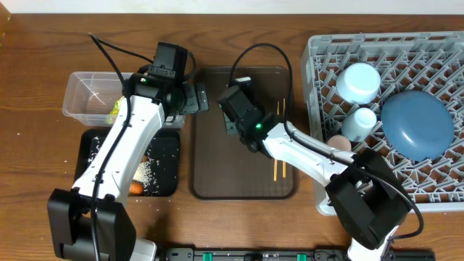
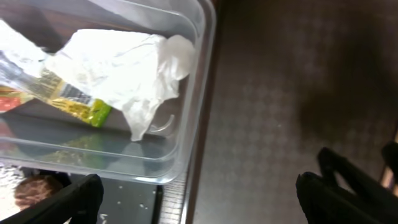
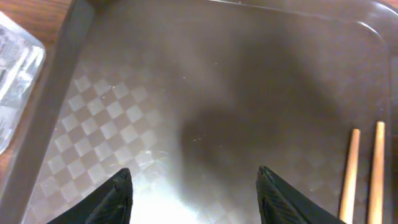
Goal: Sort waste into correct bins and load items into the dishwasher rack
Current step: 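Lower the right gripper onto the wooden chopsticks on the brown tray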
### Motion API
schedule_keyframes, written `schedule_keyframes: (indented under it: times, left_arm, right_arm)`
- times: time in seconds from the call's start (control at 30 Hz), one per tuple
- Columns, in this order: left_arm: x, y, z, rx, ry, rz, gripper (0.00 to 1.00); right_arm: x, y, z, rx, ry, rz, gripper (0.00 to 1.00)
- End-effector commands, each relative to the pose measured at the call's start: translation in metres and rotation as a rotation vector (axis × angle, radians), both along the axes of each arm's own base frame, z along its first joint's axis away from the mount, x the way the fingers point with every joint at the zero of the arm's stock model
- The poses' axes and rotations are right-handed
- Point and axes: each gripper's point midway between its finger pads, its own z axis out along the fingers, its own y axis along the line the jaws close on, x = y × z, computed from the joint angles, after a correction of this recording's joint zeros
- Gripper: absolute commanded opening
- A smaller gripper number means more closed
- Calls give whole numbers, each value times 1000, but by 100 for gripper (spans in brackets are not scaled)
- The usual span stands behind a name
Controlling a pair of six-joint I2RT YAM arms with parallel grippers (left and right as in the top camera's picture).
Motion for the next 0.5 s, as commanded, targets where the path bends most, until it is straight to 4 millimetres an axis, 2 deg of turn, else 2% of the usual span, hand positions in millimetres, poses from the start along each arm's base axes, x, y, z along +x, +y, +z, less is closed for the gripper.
schedule_keyframes:
  times: [0.0, 0.13, 0.37, 0.43, 0.47]
  left_arm:
    - [0, 19, -5, 118, 7, 19, 100]
    - [0, 27, -4, 145, 1, 46, 100]
    - [1, 27, -4, 145, -1, 45, 98]
    - [1, 27, -4, 145, 0, 45, 98]
    - [1, 27, -4, 145, 0, 45, 98]
  right_arm:
    - [4, -18, -3, -22, 12, -75, 56]
    - [0, -41, -13, -45, 81, -137, 58]
    - [3, -62, -22, 25, 174, -223, 60]
    - [2, -62, -23, 35, 186, -220, 64]
    - [2, -60, -23, 45, 191, -214, 70]
